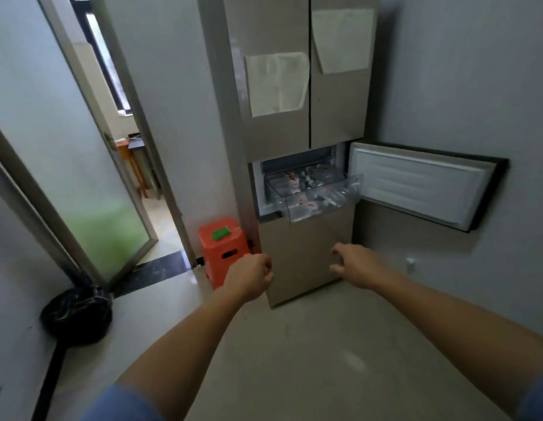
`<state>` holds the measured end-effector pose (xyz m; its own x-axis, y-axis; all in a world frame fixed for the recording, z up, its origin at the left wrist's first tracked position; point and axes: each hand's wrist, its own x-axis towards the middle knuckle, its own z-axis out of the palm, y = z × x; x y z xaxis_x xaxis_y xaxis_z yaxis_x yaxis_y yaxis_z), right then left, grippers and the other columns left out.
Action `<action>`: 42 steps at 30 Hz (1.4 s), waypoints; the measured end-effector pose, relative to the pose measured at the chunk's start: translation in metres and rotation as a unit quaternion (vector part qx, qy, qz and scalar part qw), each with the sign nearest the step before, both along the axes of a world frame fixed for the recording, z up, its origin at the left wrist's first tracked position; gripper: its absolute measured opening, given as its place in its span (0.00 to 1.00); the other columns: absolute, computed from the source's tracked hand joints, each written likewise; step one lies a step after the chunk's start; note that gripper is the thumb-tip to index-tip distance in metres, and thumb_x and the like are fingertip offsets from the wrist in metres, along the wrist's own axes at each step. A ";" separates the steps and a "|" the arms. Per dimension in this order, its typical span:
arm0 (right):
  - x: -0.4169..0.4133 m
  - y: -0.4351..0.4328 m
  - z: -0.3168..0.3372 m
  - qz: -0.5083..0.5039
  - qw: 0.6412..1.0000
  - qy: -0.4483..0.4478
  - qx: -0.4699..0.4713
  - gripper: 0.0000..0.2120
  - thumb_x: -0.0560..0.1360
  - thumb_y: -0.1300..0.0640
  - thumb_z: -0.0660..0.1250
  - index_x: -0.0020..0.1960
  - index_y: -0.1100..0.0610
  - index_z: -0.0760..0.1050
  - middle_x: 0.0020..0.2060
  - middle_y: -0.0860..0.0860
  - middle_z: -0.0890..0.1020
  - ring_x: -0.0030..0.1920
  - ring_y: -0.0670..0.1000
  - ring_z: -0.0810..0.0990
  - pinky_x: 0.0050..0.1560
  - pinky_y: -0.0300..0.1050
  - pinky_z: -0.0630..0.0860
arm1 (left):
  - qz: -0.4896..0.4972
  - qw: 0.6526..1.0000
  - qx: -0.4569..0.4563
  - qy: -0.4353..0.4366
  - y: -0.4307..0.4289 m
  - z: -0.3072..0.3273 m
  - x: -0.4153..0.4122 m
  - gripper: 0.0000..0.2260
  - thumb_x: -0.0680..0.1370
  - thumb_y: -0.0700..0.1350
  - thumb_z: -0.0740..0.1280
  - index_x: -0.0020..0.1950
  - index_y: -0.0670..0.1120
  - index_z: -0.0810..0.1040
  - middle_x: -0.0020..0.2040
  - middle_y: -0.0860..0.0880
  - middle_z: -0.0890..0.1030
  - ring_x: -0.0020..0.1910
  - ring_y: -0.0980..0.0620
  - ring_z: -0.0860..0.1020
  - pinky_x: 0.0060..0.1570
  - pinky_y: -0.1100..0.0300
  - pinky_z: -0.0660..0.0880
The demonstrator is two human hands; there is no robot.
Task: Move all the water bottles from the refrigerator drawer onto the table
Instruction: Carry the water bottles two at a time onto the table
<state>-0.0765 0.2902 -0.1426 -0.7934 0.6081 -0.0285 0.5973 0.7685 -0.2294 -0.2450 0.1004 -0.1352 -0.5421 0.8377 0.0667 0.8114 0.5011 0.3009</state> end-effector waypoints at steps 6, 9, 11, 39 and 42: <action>-0.029 0.108 -0.018 -0.052 0.999 -0.007 -0.010 0.21 0.77 0.44 0.64 0.67 0.51 0.70 0.59 0.51 0.79 0.56 0.54 0.78 0.55 0.52 0.77 | -0.074 0.997 -0.025 0.019 0.118 -0.019 -0.044 0.07 0.76 0.48 0.64 0.51 0.48 0.78 0.50 0.47 0.82 0.47 0.46 0.80 0.47 0.52 0.78; -0.058 0.171 -0.025 -0.053 0.999 0.001 -0.010 0.21 0.77 0.45 0.64 0.67 0.52 0.69 0.59 0.51 0.78 0.56 0.53 0.78 0.54 0.52 0.76 | -0.078 0.997 -0.020 0.019 0.180 -0.025 -0.073 0.07 0.77 0.48 0.64 0.51 0.48 0.78 0.48 0.48 0.82 0.45 0.48 0.80 0.47 0.51 0.78; -0.081 0.214 -0.024 -0.054 0.998 0.008 -0.008 0.21 0.78 0.45 0.64 0.68 0.52 0.68 0.60 0.51 0.78 0.57 0.54 0.77 0.54 0.50 0.75 | -0.072 0.997 -0.013 0.019 0.221 -0.025 -0.094 0.06 0.77 0.48 0.64 0.51 0.48 0.78 0.48 0.48 0.81 0.45 0.49 0.79 0.46 0.52 0.78; -0.375 0.599 -0.071 -0.052 0.998 -0.026 -0.034 0.17 0.76 0.44 0.65 0.56 0.56 0.75 0.51 0.56 0.81 0.48 0.58 0.81 0.45 0.48 0.77 | -0.013 0.996 -0.061 -0.070 0.580 -0.121 -0.323 0.11 0.79 0.51 0.60 0.53 0.47 0.78 0.51 0.45 0.82 0.49 0.45 0.79 0.46 0.55 0.75; -0.402 0.618 -0.088 -0.046 0.997 -0.043 -0.033 0.18 0.76 0.46 0.65 0.56 0.59 0.75 0.53 0.58 0.80 0.49 0.58 0.80 0.45 0.47 0.76 | 0.000 0.992 -0.075 -0.097 0.586 -0.136 -0.323 0.13 0.80 0.51 0.58 0.53 0.46 0.78 0.51 0.43 0.82 0.49 0.43 0.79 0.46 0.54 0.73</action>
<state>-0.4789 0.9081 -0.2302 -0.7269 0.6730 -0.1364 0.6845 0.6941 -0.2229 -0.5678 0.6869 -0.2711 -0.5325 0.8304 -0.1637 0.7456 0.5518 0.3736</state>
